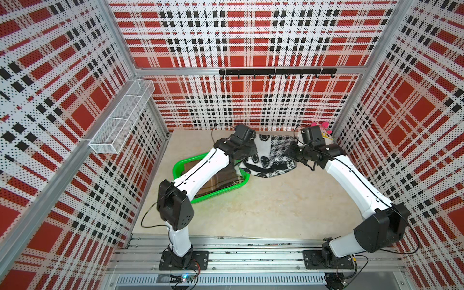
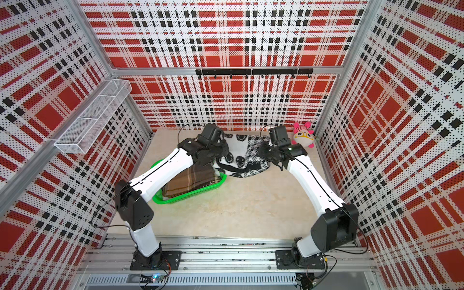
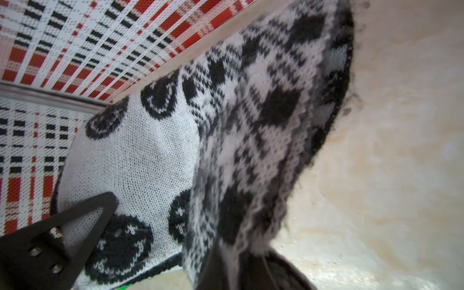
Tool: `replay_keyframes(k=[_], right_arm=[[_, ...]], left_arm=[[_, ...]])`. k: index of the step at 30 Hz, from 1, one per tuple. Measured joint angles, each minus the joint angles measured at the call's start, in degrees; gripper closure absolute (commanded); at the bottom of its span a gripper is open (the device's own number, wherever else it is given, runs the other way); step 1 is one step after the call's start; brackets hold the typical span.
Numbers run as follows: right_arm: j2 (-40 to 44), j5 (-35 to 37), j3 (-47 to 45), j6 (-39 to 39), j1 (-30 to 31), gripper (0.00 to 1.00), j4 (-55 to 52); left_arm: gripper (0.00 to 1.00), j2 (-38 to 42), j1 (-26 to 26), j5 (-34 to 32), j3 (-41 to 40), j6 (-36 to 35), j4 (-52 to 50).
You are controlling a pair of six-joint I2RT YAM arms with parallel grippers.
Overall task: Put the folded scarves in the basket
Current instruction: Place the scarf in the basket.
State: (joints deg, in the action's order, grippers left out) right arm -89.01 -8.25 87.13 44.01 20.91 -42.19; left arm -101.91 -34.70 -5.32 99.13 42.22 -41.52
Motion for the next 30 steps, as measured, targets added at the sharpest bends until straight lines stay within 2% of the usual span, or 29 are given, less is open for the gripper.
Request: replay_keyframes(k=[8, 17, 21, 30], right_arm=[[-16.83, -3.98, 16.70, 1.66, 9.35, 1.00, 1.95], [-29.09, -8.28, 29.09, 3.26, 16.02, 1.00, 2.75], [-31.65, -8.94, 30.71, 4.11, 18.43, 1.00, 2.86], [-35.10, -8.90, 31.32, 5.22, 21.29, 1.00, 2.69]], left_arm=[[1.00, 16.22, 13.62, -1.07, -17.18, 0.11, -0.98], [1.00, 27.85, 26.99, -0.66, -28.24, -0.15, -1.53], [1.00, 30.49, 30.27, -0.17, -31.71, -0.28, -1.64], [1.00, 35.15, 34.10, -0.22, -39.12, -0.55, -1.66]])
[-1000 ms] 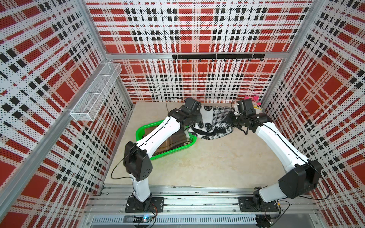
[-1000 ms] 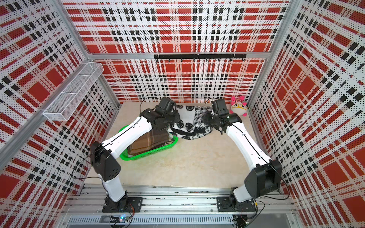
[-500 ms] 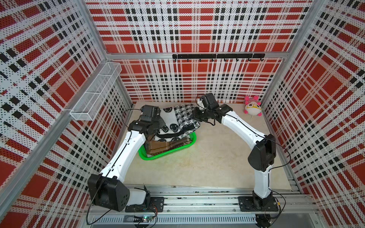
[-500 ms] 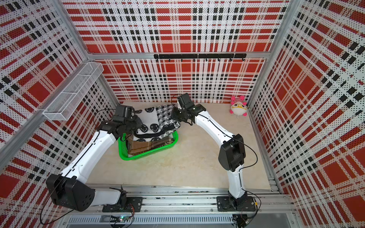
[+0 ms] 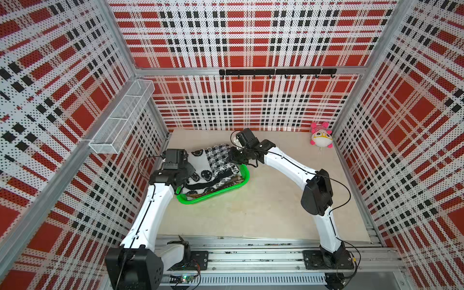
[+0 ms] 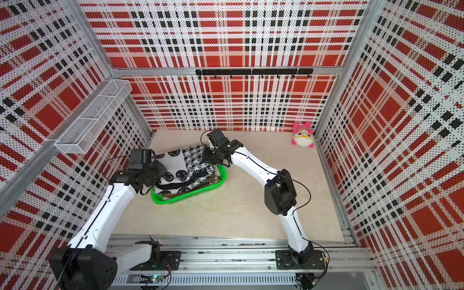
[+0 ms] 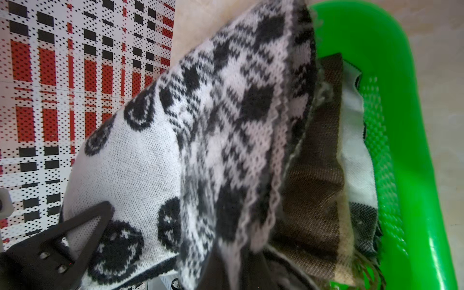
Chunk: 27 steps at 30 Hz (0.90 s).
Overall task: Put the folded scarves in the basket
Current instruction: Place the scarf in the basket.
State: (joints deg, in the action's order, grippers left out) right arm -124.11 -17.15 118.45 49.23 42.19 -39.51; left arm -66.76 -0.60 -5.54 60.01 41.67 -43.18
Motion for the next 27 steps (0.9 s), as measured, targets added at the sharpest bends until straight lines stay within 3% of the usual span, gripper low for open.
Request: replay_keyframes(k=[9, 27], right_arm=[[-0.55, 1.40, -0.50, 0.11, 0.39, 1.00, -0.07], [-0.55, 8.44, -6.47, 0.48, 0.39, 1.00, -0.48]], left_arm=[[1.00, -0.31, 1.31, 0.15, -3.87, -1.14, 2.10], [1.00, -8.70, 2.08, -1.57, -8.98, -2.08, 9.49]])
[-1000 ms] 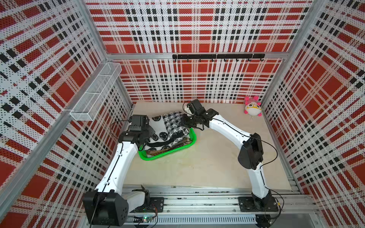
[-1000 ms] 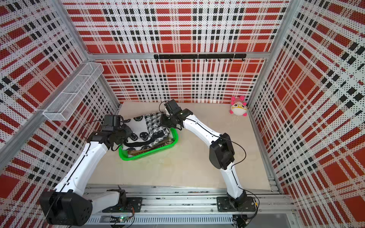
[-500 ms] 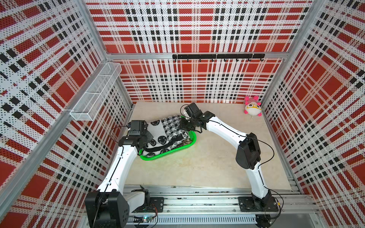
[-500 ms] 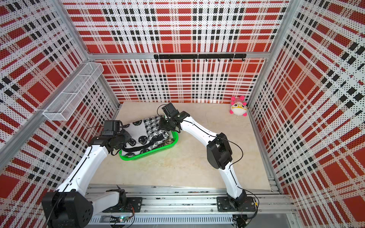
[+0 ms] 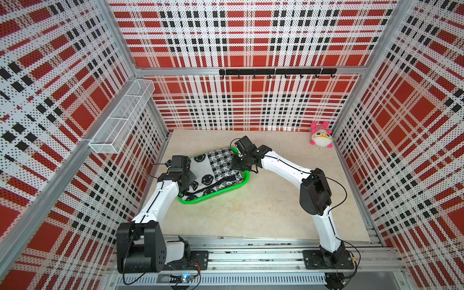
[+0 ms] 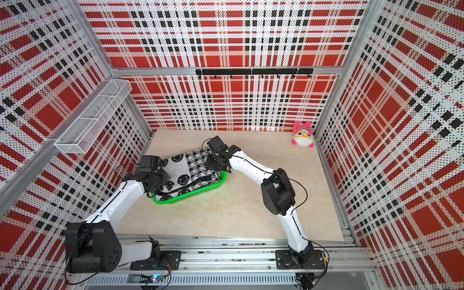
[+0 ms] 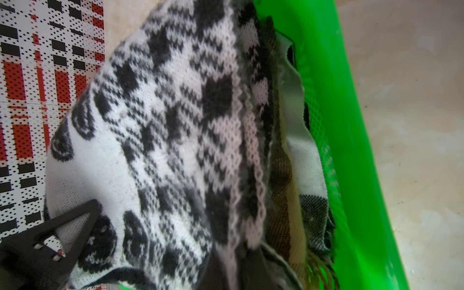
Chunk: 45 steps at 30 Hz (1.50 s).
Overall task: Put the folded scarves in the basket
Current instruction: Place the scarf in the basket, then move the basket to the center of the board.
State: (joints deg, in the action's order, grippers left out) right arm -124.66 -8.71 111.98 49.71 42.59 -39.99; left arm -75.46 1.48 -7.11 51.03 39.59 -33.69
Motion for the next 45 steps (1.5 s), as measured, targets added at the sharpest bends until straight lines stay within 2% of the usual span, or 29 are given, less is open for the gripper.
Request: replay_keyframes(k=[5, 7, 11, 13, 16, 18, 24, 30, 36, 43, 45], right_arm=[[0.00, 1.18, -2.19, 0.76, 0.00, 1.00, 0.20], [0.00, 1.64, -3.43, 1.05, -0.02, 1.00, 0.57], [0.02, 1.62, -6.91, 1.75, -0.42, 1.00, 2.56], [0.04, 1.40, -8.57, 2.14, -0.83, 0.81, 3.34], [0.57, 0.74, -10.36, 2.49, -1.57, 0.58, 4.28], [1.99, 0.96, -11.56, 2.91, -1.55, 0.54, 5.31], [7.43, 2.16, -17.40, 4.15, -2.71, 0.54, 6.19], [13.49, 2.58, -25.92, 4.48, -5.84, 0.54, 7.54], [21.90, 4.33, -36.52, 5.29, -9.20, 0.53, 7.69], [30.99, 6.60, -46.27, 8.04, -10.36, 0.52, 6.23], [33.55, 6.91, -48.57, 9.35, -10.47, 0.47, 5.90]], left_arm=[[1.00, -1.11, 0.00, -0.79, -1.03, 0.42, 1.16], [0.88, -1.51, 0.00, -0.92, -1.29, 0.44, 1.53], [0.54, -2.05, -0.39, -1.99, -1.29, 0.17, 1.95], [0.39, -2.05, -1.07, -2.97, -1.29, 0.02, 1.95], [0.29, -2.03, -2.27, -3.89, -1.22, 0.07, 1.84], [0.28, -1.88, -3.58, -4.96, -0.92, 0.20, 1.53], [0.27, 0.92, -5.40, -7.39, 2.75, 0.59, -1.36], [0.29, 3.48, -5.49, -7.04, 9.25, 0.79, -1.92], [0.30, 2.91, -5.86, -5.53, 10.49, 1.07, -1.92], [0.30, -0.52, -7.26, -3.74, 10.64, 1.42, -1.05], [0.29, -1.20, -7.50, -3.34, 10.64, 1.62, -0.13]])
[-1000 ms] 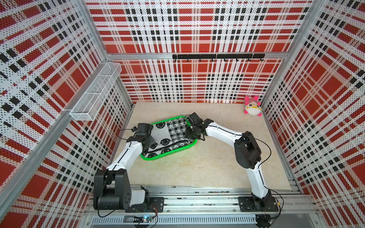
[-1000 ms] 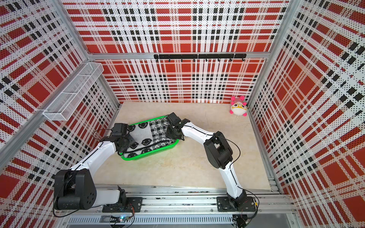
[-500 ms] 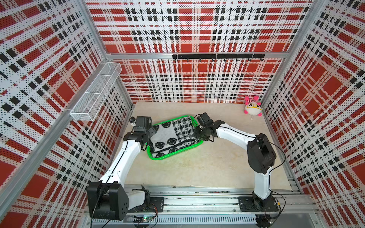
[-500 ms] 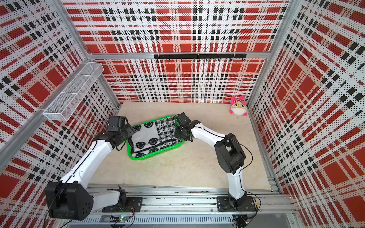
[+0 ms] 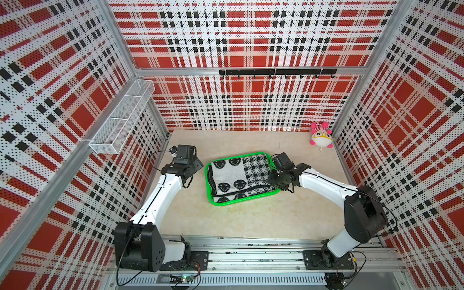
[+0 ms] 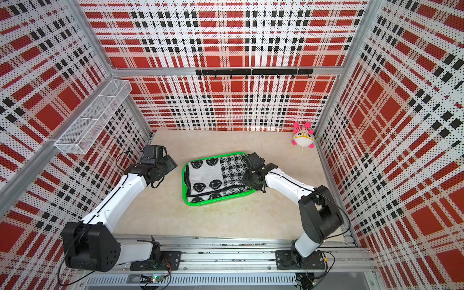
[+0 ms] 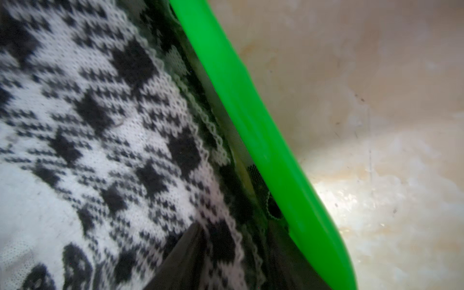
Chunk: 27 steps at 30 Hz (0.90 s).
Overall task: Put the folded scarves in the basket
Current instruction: Move the basket to the center of the board, then reset both arms
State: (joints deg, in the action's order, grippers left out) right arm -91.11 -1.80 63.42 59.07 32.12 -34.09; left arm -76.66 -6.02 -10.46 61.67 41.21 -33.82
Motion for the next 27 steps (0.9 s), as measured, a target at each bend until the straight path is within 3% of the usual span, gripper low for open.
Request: replay_keyframes(k=[3, 4, 5, 12, 14, 15, 17, 20, 23, 27], right_arm=[[2.93, 0.92, -1.25, 1.95, 0.00, 0.24, -0.90], [3.87, 1.31, -1.22, 1.70, 0.02, 0.08, -0.94], [4.92, 1.81, -1.07, 1.81, 0.04, 0.00, -0.92], [10.23, 9.29, 8.57, -4.96, -4.92, 0.00, -3.87], [11.63, 15.74, 12.92, -9.05, -8.44, 0.04, -3.93], [12.52, 18.97, 13.81, -10.47, -9.55, 0.00, -3.85], [15.15, 26.73, 13.79, -13.73, -10.97, 0.00, -3.10], [18.62, 36.11, 11.63, -16.70, -11.61, 0.00, -0.94], [20.37, 42.36, 6.80, -19.52, -13.25, 0.00, 3.37], [21.18, 40.79, -6.19, -25.57, -18.53, 0.00, 14.32]], left_arm=[[0.25, -0.76, -0.44, 0.42, 0.00, 0.13, 1.22], [0.21, -1.01, -0.63, 0.57, 0.00, 0.11, 1.84], [0.00, -1.16, -0.85, 0.59, 0.00, 0.00, 2.45], [0.01, -1.36, -3.23, -5.66, 0.00, -2.91, 6.97], [0.01, -1.57, -4.22, -10.19, 0.07, -3.26, 8.52], [0.01, -1.77, -4.66, -12.87, 0.24, -3.30, 9.18], [0.01, -2.56, -6.16, -21.55, 0.61, -3.15, 10.97], [0.01, -3.02, -7.28, -29.90, -1.64, -7.37, 18.67], [0.01, -2.58, -6.16, -30.49, -9.29, -15.04, 31.93], [0.01, -5.46, -2.23, -29.00, -19.47, -22.67, 43.23]])
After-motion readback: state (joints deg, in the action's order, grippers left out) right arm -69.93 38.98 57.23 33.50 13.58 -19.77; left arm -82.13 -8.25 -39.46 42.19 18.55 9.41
